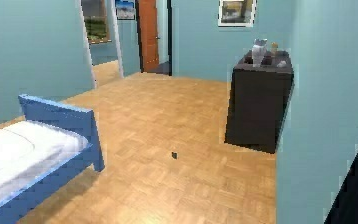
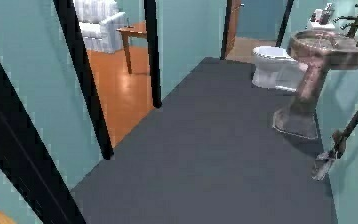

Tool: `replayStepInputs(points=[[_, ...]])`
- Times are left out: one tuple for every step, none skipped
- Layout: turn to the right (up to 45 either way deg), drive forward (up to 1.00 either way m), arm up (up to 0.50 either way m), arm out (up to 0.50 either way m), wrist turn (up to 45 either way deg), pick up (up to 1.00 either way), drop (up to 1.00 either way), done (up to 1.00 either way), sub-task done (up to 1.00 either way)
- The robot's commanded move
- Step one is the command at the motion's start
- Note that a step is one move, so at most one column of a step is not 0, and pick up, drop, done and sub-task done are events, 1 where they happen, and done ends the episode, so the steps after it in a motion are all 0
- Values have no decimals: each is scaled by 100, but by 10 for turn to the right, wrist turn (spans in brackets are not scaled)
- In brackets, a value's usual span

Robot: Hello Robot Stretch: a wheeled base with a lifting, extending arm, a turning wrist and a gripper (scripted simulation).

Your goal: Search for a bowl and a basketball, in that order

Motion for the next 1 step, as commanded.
replayStepInputs(points=[[0,100,0,0,0,0,0,0,0]])
